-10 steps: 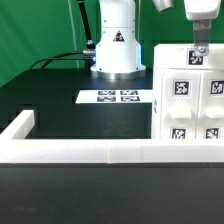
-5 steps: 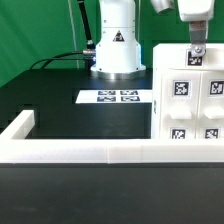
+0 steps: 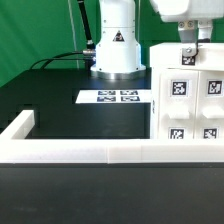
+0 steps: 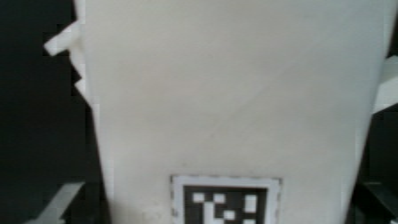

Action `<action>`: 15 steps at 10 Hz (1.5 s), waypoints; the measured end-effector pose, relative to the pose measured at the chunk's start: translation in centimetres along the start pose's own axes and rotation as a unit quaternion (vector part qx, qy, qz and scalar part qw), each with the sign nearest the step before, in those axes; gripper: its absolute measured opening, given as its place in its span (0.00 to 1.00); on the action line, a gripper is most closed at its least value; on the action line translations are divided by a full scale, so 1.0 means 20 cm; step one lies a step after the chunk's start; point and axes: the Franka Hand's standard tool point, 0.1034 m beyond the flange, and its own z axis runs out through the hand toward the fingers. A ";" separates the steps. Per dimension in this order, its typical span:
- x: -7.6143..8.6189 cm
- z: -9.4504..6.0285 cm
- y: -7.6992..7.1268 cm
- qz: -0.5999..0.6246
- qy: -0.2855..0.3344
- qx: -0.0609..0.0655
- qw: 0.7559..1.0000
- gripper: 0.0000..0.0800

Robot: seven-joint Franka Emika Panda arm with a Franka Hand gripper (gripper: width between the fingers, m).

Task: Assemble cabinet

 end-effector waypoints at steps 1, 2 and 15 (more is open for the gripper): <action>0.00 0.00 0.00 0.063 0.001 -0.001 0.998 0.70; 0.00 0.00 0.00 0.122 0.003 -0.003 0.992 0.70; 0.00 0.00 0.00 0.574 0.006 -0.006 0.819 0.70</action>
Offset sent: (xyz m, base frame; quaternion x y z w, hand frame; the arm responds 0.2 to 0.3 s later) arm -0.0108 0.0030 0.0000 -0.0001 -0.0033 0.3133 0.9496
